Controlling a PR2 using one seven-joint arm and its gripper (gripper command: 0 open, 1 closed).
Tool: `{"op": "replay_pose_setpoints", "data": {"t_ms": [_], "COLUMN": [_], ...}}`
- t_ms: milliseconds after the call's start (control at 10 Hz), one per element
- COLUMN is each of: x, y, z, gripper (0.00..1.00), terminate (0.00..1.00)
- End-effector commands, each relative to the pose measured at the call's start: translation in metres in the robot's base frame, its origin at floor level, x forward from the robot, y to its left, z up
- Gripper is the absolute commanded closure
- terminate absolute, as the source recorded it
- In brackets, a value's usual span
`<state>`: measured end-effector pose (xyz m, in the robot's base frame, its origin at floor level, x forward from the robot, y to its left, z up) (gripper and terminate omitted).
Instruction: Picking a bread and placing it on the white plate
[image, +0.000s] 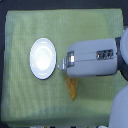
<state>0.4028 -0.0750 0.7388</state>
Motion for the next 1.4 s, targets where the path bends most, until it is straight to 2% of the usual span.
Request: {"op": "replay_pose_setpoints", "data": {"t_ms": [0, 700, 800, 1300], "x": [-0.020, -0.014, -0.012, 0.004], "y": [-0.021, -0.021, -0.024, -0.026], "z": [-0.016, -0.016, -0.011, -0.006], "gripper": [0.00, 0.00, 1.00, 1.00], "terminate": [0.00, 0.00, 0.00, 0.00]}}
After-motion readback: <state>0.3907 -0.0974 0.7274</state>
